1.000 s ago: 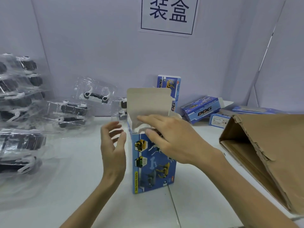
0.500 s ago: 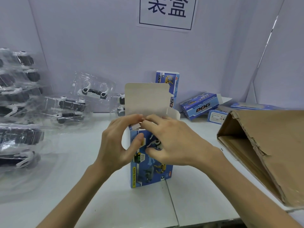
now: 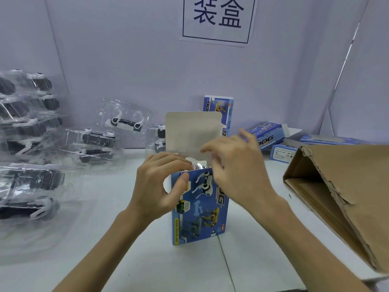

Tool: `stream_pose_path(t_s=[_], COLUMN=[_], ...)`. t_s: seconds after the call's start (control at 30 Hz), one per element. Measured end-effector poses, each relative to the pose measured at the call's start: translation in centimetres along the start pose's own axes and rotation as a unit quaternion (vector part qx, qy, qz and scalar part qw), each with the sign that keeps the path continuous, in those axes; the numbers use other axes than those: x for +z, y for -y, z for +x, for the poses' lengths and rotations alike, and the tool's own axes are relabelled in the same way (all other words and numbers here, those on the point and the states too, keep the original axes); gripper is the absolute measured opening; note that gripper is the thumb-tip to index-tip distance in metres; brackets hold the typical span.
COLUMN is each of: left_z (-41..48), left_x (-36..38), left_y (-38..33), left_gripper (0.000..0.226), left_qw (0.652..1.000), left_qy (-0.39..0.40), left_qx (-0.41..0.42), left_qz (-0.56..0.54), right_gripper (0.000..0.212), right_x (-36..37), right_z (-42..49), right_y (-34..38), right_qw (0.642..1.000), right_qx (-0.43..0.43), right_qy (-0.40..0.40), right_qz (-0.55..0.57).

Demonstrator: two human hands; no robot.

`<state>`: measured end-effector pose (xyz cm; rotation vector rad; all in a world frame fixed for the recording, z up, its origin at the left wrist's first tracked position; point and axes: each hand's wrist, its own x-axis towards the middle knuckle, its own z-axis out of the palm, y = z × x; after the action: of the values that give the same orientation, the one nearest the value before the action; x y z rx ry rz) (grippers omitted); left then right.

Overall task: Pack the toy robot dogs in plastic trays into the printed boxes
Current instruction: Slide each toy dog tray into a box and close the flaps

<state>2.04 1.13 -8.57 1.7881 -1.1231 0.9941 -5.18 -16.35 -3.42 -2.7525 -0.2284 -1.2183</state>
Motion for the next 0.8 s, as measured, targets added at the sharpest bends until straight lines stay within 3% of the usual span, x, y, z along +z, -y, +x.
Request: stream_pose_path(t_s=[0.07, 0.13, 0.2, 0.27, 0.37, 0.5, 0.8], left_z=[0.0, 0.0, -0.2, -0.3, -0.3, -0.3, -0.5], left_x=[0.1, 0.2, 0.2, 0.4, 0.5, 0.6, 1.5], left_y=[-0.1, -0.1, -0.1, 0.0, -0.1, -0.3, -0.7], left_gripper=[0.032, 0.033, 0.034, 0.034, 0.035, 0.036, 0.036], left_qw=[1.0, 1.0, 1.0, 1.0, 1.0, 1.0, 0.998], left_qy=[-0.001, -0.004, -0.011, -0.015, -0.016, -0.014, -0.039], left_qx=[0.0, -0.004, -0.004, -0.004, -0.008, -0.014, -0.026], left_qz=[0.003, 0.0, 0.0, 0.003, 0.006, 0.002, -0.043], right_gripper=[0.027, 0.032, 0.034, 0.03, 0.029, 0.041, 0.051], right_x=[0.1, 0.2, 0.4, 0.9, 1.9, 3.1, 3.6], right_z=[0.5, 1.0, 1.1, 0.8, 0.4, -0.2, 0.5], right_y=[-0.8, -1.8, -2.3, -1.9, -0.3, 0.7, 2.0], right_qw=[0.995, 0.965, 0.892, 0.819, 0.76, 0.757, 0.643], right_qx=[0.075, 0.195, 0.316, 0.384, 0.402, 0.407, 0.501], right_qy=[-0.053, -0.032, 0.009, 0.006, -0.063, -0.105, -0.226], right_qz=[0.047, 0.172, 0.322, 0.427, 0.507, 0.5, 0.533])
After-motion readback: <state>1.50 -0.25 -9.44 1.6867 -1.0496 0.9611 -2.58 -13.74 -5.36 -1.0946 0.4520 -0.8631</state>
